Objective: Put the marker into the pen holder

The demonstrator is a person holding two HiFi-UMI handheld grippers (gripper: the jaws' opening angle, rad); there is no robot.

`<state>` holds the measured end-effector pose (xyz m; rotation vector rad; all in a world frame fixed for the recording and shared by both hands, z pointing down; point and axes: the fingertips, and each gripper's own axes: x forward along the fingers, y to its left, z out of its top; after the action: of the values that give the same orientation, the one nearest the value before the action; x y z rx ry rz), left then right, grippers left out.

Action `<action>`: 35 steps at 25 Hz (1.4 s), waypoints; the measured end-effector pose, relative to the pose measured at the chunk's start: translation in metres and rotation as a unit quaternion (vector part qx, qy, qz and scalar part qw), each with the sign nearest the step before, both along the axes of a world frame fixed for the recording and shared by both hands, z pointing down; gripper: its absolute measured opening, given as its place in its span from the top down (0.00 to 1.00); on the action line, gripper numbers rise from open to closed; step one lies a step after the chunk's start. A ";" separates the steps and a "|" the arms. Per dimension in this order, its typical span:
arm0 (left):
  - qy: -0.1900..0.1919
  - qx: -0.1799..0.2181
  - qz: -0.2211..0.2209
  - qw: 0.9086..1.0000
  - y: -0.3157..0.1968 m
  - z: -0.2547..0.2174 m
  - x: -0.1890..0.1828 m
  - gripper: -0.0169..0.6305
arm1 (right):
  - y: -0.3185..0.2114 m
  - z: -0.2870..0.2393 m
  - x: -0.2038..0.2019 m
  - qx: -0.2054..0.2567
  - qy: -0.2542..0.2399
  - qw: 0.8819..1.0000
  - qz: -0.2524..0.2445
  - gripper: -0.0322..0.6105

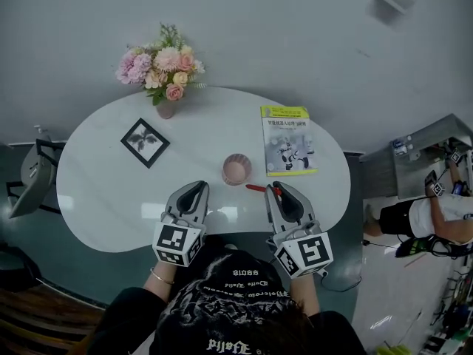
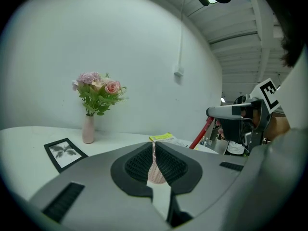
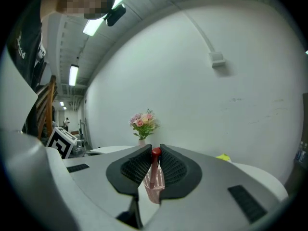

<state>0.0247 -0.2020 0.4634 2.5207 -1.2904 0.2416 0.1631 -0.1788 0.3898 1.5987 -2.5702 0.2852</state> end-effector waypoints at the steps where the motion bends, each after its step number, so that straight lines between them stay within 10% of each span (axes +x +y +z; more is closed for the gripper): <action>1: -0.001 0.000 0.001 1.000 -0.002 0.001 -0.001 0.92 | -0.003 -0.001 0.000 0.000 -0.007 1.000 0.002 0.84; 35: 0.000 -0.013 -0.018 1.000 -0.023 0.015 -0.053 0.92 | -0.071 0.043 -0.033 -0.039 0.003 0.999 0.027 0.84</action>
<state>-0.0287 -0.2250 0.4781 2.4729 -1.3233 0.2503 0.1302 -0.2503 0.4324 1.6394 -2.4815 0.3801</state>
